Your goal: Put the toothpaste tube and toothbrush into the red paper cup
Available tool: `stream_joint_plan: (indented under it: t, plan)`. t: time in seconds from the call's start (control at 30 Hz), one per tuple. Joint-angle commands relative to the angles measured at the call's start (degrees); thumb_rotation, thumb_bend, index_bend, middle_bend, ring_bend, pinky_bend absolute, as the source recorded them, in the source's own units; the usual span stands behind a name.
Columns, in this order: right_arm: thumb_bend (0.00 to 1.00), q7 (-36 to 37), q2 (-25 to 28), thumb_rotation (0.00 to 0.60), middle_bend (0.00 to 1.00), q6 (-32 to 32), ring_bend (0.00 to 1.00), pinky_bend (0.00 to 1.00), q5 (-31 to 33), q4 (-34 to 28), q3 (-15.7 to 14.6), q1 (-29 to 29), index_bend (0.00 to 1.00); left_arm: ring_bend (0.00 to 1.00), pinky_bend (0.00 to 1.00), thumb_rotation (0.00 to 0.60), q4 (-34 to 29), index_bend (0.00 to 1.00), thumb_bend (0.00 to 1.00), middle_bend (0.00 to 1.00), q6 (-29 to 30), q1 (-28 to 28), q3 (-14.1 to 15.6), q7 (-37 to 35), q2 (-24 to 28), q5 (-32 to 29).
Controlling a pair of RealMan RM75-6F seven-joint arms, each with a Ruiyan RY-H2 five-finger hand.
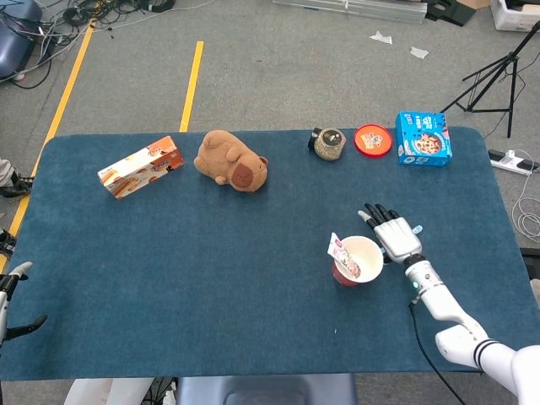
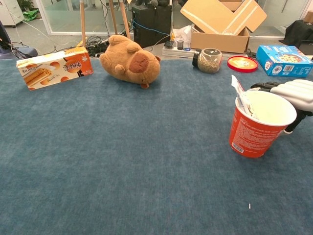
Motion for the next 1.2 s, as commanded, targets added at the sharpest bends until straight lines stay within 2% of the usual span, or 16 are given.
stream_joint_plan:
  t: [0.03,0.23,0.37,0.57,0.97,1.2]
  plan:
    - [0.00,0.17,0.02,0.600,0.00,-0.04,0.00,0.21,0.12,-0.03,0.13,0.16,0.06,0.25,0.25,0.600,0.02,0.16,0.00,0.31,-0.03,-0.02,-0.01,0.03,-0.03,-0.02]
    - [0.00,-0.16,3.05,0.600,0.00,-0.83,0.00,0.21,0.71,-3.46,0.10,0.08,0.09,0.25,0.25,0.600,0.05,0.16,0.00,0.31,-0.06,-0.02,-0.08,-0.14,0.02,-0.13]
    - [0.01,-1.92,5.70,0.600,0.00,-1.47,0.00,0.21,1.46,-6.49,0.06,-0.09,0.24,0.25,0.25,0.600,0.04,0.16,0.00,0.31,-0.10,-0.06,-0.03,-0.02,-0.03,-0.05]
    - [0.05,-4.33,7.98,0.600,0.00,-2.61,0.00,0.21,2.94,-9.01,0.08,-0.27,0.36,0.25,0.25,0.600,0.08,0.16,0.00,0.31,-0.21,-0.12,-0.01,0.25,-0.16,-0.12]
    - [0.08,-5.09,6.99,0.600,0.02,-3.76,0.00,0.21,3.56,-7.94,-0.65,-0.36,0.46,0.25,0.25,0.600,0.10,0.16,0.00,0.31,-0.21,-0.11,-0.05,0.21,-0.14,-0.27]
    - [0.13,-4.63,5.82,0.600,0.02,-3.83,0.00,0.21,3.15,-6.92,-0.99,-0.26,0.48,0.25,0.25,0.600,-0.02,0.16,0.00,0.31,-0.12,-0.07,-0.02,0.12,-0.05,-0.14]
